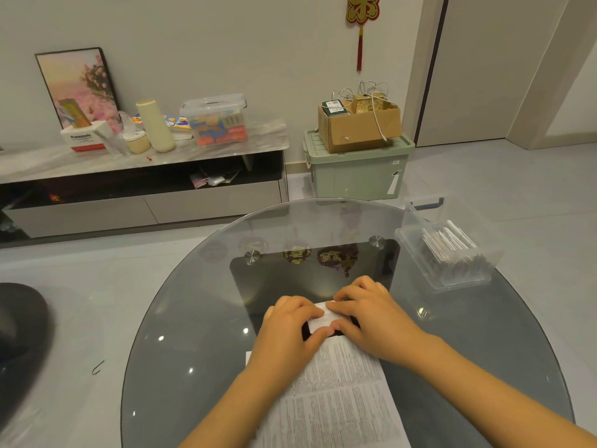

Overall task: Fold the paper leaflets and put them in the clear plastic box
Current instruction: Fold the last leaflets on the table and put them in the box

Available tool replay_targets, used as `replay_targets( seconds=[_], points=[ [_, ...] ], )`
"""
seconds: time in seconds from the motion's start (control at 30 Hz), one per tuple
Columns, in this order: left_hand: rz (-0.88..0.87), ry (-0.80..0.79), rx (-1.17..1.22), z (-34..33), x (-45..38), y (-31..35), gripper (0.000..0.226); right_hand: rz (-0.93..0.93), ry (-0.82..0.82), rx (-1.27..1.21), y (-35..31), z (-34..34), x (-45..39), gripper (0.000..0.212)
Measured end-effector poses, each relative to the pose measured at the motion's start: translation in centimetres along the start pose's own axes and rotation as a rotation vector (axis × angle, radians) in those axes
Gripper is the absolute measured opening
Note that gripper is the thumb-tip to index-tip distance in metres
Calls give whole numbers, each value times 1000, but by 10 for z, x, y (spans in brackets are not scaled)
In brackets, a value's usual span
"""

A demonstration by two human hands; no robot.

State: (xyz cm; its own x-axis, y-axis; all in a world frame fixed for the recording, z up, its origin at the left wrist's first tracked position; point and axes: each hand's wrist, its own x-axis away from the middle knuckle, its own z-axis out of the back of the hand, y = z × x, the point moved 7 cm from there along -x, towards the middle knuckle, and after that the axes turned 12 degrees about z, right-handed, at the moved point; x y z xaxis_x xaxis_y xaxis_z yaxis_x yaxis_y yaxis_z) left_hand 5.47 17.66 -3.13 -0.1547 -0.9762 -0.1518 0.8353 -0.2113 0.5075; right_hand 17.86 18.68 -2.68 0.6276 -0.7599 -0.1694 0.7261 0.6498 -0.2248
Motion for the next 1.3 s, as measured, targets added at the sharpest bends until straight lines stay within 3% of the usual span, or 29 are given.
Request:
replay_targets(
  seconds=[0.07,0.17,0.3,0.53,0.73,0.97,1.2,1.3],
  points=[
    [-26,-5,-52,1,-2,-1,38,38,-54,25,0,1,0,46],
    [-99,14,-128,3,-2,8,22,108,-30,42,-7,5,0,37],
    [-122,103,-165,12,0,20,32,106,33,98,-11,13,3,36],
    [138,83,248,28,-11,36,8,38,215,91,-8,55,12,19],
    [127,33,419,23,-28,75,11,-161,268,-83,25,88,40,21],
    [159,-44,779,13,-62,124,11,-399,528,-304,72,128,73,12],
    [67,-118,834,-8,-108,177,14,-594,657,-361,123,150,100,11],
    [38,-124,739,-21,-123,190,17,-698,776,-287,137,155,114,7]
  ],
)
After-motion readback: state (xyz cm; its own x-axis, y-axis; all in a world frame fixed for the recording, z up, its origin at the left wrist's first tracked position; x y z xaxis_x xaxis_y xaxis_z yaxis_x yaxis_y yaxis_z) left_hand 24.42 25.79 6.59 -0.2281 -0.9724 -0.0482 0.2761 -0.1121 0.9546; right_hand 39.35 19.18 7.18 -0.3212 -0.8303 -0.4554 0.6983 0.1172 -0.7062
